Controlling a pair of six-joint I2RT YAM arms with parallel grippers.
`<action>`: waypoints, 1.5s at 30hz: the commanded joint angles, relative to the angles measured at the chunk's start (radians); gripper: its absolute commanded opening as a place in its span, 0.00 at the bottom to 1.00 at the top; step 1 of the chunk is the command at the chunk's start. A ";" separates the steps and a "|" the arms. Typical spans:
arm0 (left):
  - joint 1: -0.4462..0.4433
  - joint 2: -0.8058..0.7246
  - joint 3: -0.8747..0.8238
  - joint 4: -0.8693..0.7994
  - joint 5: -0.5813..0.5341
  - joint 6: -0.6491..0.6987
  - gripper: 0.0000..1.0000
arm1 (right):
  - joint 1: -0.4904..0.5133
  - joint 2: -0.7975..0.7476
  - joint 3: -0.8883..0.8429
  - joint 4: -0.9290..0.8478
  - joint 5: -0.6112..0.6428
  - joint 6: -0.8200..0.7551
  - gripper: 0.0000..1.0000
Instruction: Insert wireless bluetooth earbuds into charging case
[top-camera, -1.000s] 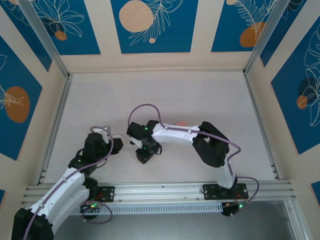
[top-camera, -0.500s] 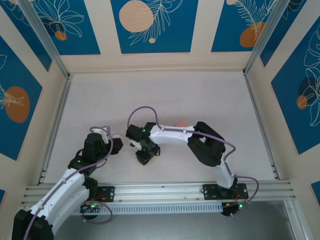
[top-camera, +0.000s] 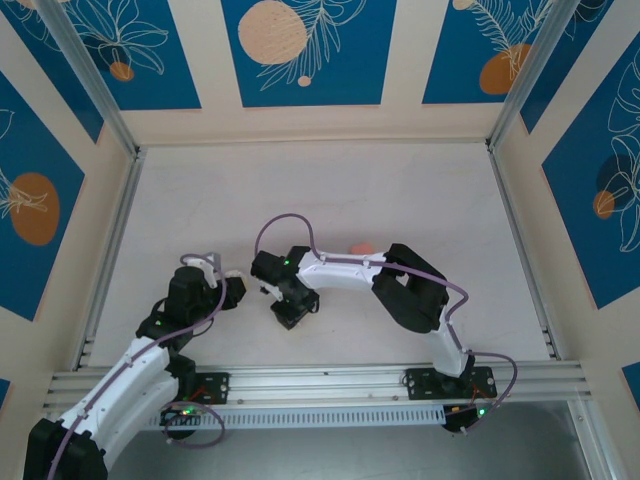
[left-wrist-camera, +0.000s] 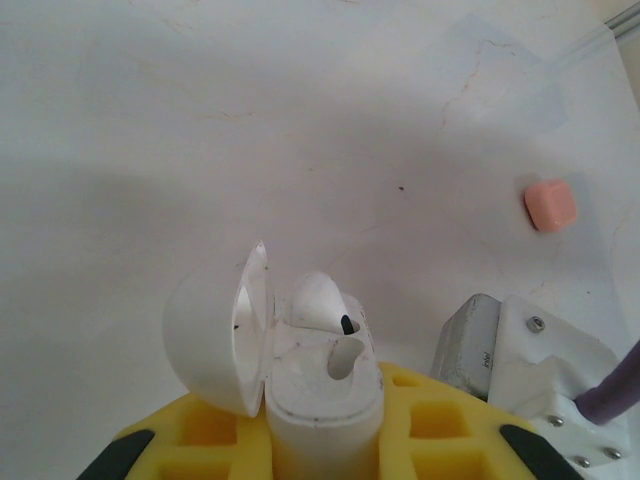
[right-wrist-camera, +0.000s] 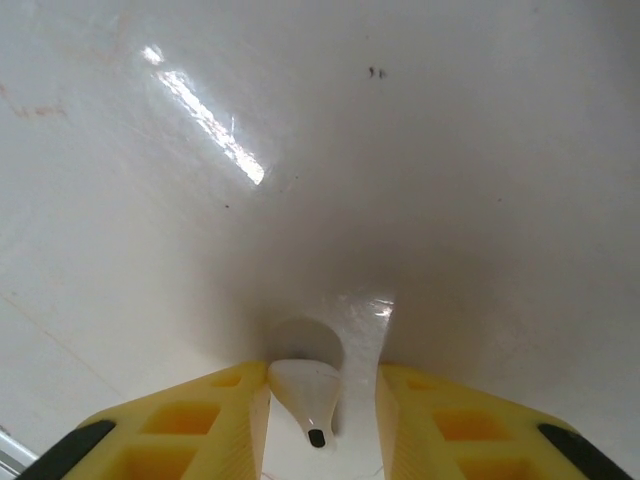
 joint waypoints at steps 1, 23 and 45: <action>0.014 -0.008 -0.006 -0.005 0.005 0.005 0.18 | 0.010 0.025 -0.009 0.020 -0.007 0.024 0.32; 0.006 0.135 -0.059 0.273 0.164 0.079 0.17 | -0.065 -0.200 -0.248 0.226 0.003 0.169 0.25; -0.086 0.269 -0.031 0.535 0.277 0.311 0.17 | -0.292 -0.548 -0.559 0.590 -0.187 0.302 0.24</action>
